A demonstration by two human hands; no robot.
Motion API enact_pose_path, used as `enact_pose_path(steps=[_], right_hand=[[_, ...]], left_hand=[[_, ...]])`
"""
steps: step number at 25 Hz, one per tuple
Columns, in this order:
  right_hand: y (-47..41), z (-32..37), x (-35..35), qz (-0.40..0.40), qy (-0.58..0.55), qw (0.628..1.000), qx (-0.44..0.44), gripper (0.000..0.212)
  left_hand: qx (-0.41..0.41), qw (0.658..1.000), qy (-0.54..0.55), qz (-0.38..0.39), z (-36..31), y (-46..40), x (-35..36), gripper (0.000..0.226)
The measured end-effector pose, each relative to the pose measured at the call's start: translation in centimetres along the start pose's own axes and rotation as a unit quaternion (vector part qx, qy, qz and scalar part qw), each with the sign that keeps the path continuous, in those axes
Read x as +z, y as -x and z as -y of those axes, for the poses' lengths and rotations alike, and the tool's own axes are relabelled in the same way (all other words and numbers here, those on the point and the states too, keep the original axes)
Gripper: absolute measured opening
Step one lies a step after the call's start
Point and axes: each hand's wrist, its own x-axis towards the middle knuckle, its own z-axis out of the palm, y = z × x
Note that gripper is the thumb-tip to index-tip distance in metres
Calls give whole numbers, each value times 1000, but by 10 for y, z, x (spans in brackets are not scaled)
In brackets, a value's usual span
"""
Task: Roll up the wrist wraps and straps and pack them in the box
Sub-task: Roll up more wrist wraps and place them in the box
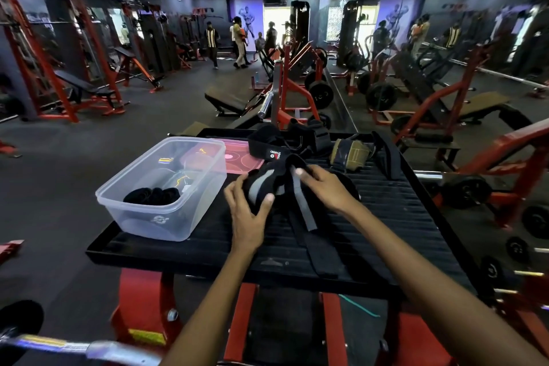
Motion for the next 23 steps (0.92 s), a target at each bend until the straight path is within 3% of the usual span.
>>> enact_pose_path(steps=[4, 6, 8, 10, 13, 14, 17, 19, 21, 23], right_hand=[[4, 0, 35, -90, 84, 983, -136, 49], [15, -3, 49, -69, 104, 972, -200, 53], [25, -3, 55, 7, 134, 962, -236, 54], [25, 4, 48, 63, 139, 967, -206, 47], [-5, 9, 37, -34, 158, 970, -182, 41], [-17, 9, 36, -48, 216, 959, -177, 47], [-43, 6, 45, 38, 314, 944, -91, 69], [-51, 5, 48, 35, 316, 944, -85, 52], [-56, 2, 37, -17, 297, 952, -72, 38], [-56, -5, 14, -67, 293, 953, -35, 39]], left_hand=[[-117, 992, 1, 47, 10, 0, 2, 95], [-140, 989, -4, 41, 16, -1, 4, 105], [-172, 984, 37, 18, 14, -3, 5, 94], [-198, 979, 51, 0, 10, -5, 6, 72], [-229, 973, 21, -17, 8, -8, 8, 48], [-230, 973, 12, -13, 8, -8, 8, 46], [-209, 978, -7, 12, 8, -6, 8, 44], [-197, 980, -10, 14, 8, -5, 7, 40], [-198, 980, -20, -2, 8, -4, 6, 38], [-216, 975, -40, -19, 11, -6, 6, 40]])
